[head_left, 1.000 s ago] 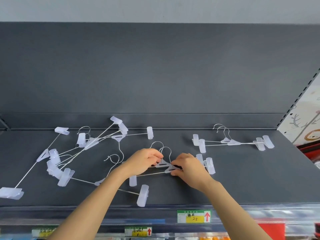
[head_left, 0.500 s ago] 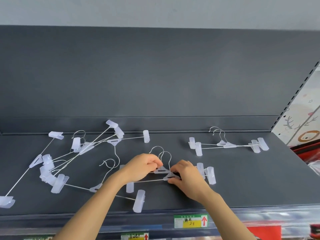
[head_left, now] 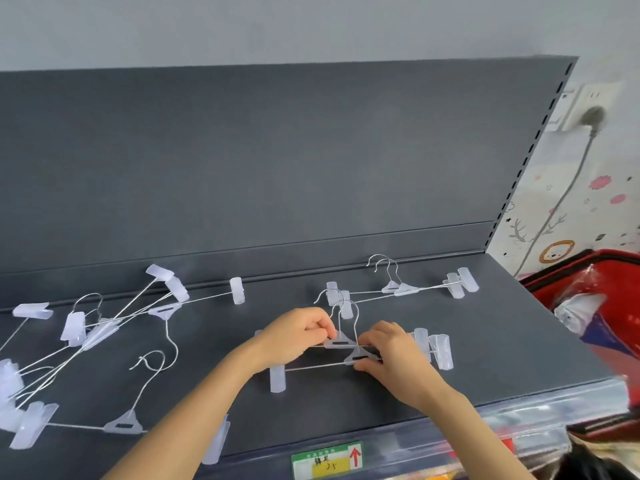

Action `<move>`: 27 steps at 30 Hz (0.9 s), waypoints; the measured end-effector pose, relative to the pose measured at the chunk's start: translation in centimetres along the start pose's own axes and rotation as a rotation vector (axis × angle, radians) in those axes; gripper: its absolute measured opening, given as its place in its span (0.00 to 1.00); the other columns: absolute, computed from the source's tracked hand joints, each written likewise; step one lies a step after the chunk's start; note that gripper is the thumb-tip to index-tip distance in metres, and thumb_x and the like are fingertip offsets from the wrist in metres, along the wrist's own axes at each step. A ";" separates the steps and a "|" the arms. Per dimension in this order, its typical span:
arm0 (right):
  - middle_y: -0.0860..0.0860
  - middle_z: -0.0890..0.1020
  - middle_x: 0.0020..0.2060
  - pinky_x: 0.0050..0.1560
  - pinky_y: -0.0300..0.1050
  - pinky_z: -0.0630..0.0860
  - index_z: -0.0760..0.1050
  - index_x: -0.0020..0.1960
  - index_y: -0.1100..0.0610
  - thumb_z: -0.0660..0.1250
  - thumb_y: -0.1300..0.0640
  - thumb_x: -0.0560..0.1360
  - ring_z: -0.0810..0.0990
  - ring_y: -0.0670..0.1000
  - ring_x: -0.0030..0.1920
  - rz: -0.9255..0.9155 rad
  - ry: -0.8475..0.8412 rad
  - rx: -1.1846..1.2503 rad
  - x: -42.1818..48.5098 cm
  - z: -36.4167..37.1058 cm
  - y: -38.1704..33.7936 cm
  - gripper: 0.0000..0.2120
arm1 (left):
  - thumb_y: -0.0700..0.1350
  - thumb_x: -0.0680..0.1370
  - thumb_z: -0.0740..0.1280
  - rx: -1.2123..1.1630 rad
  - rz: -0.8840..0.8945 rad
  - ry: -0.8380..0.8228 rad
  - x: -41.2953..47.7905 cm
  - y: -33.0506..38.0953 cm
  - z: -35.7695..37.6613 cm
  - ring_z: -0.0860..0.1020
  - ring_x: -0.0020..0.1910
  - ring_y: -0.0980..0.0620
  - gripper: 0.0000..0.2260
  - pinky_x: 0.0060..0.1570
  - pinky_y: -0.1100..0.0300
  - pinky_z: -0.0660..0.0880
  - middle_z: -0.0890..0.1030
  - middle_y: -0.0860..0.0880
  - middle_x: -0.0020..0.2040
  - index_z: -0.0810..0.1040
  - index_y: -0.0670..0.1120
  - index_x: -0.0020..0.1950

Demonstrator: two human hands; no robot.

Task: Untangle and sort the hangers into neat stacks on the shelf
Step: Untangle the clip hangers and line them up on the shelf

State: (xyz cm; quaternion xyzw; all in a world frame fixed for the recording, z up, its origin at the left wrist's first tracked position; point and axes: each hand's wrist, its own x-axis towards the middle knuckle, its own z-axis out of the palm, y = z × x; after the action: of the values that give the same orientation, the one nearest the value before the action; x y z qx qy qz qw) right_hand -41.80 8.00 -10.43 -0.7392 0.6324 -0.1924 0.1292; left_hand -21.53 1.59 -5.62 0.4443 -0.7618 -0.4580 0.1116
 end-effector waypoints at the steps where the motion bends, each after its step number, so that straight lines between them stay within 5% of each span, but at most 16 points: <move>1: 0.48 0.75 0.51 0.54 0.43 0.69 0.76 0.58 0.53 0.69 0.47 0.73 0.71 0.51 0.53 0.011 0.004 -0.007 -0.2 -0.6 0.8 0.16 | 0.48 0.71 0.60 -0.010 0.005 -0.010 0.7 0.6 0.4 0.80 0.52 0.45 0.09 0.60 0.44 0.73 0.84 0.50 0.50 0.79 0.54 0.44; 6: 0.47 0.75 0.51 0.56 0.44 0.69 0.77 0.58 0.53 0.69 0.48 0.73 0.71 0.51 0.54 0.068 0.024 0.005 -0.8 -3.4 5.0 0.16 | 0.42 0.76 0.65 -0.021 0.061 0.001 3.8 2.7 2.3 0.79 0.54 0.63 0.07 0.62 0.55 0.74 0.83 0.58 0.52 0.80 0.52 0.49; 14: 0.46 0.74 0.49 0.57 0.46 0.70 0.77 0.57 0.54 0.69 0.48 0.73 0.72 0.50 0.54 0.099 0.019 -0.013 -0.3 -6.6 10.0 0.16 | 0.47 0.72 0.72 0.173 0.187 0.124 6.1 4.6 3.4 0.73 0.58 0.68 0.17 0.58 0.74 0.67 0.77 0.61 0.59 0.76 0.55 0.60; 21: 0.46 0.73 0.45 0.52 0.43 0.70 0.77 0.53 0.54 0.70 0.49 0.72 0.71 0.48 0.49 0.092 -0.010 -0.007 1.4 -8.4 12.7 0.12 | 0.55 0.71 0.72 0.388 0.124 0.197 6.6 4.0 3.1 0.61 0.69 0.61 0.33 0.66 0.64 0.62 0.63 0.61 0.71 0.63 0.55 0.73; 24: 0.45 0.72 0.41 0.46 0.41 0.69 0.75 0.42 0.47 0.70 0.50 0.73 0.71 0.49 0.45 0.076 -0.035 -0.003 2.1 -9.0 13.4 0.05 | 0.57 0.69 0.73 0.400 0.067 0.201 6.8 3.1 3.1 0.57 0.72 0.60 0.39 0.68 0.62 0.59 0.60 0.61 0.73 0.59 0.55 0.75; 25: 0.44 0.72 0.39 0.44 0.41 0.68 0.71 0.38 0.43 0.70 0.50 0.72 0.71 0.49 0.44 0.081 -0.057 0.005 2.2 -9.1 13.6 0.09 | 0.58 0.68 0.74 0.400 0.049 0.203 6.8 2.7 3.1 0.56 0.72 0.60 0.41 0.69 0.61 0.59 0.59 0.60 0.74 0.57 0.55 0.75; 27: 0.45 0.74 0.41 0.46 0.43 0.71 0.72 0.39 0.45 0.71 0.50 0.72 0.72 0.50 0.45 0.086 -0.072 0.032 2.3 -9.1 14.2 0.08 | 0.58 0.67 0.75 0.393 0.011 0.200 6.9 2.0 3.1 0.55 0.74 0.59 0.44 0.70 0.59 0.58 0.56 0.59 0.75 0.54 0.55 0.76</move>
State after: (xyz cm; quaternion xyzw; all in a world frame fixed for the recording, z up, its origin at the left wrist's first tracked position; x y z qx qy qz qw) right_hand -58.20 3.87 -8.17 -0.7156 0.6554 -0.1699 0.1717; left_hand -28.50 -1.57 -7.40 0.4966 -0.8239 -0.2540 0.1003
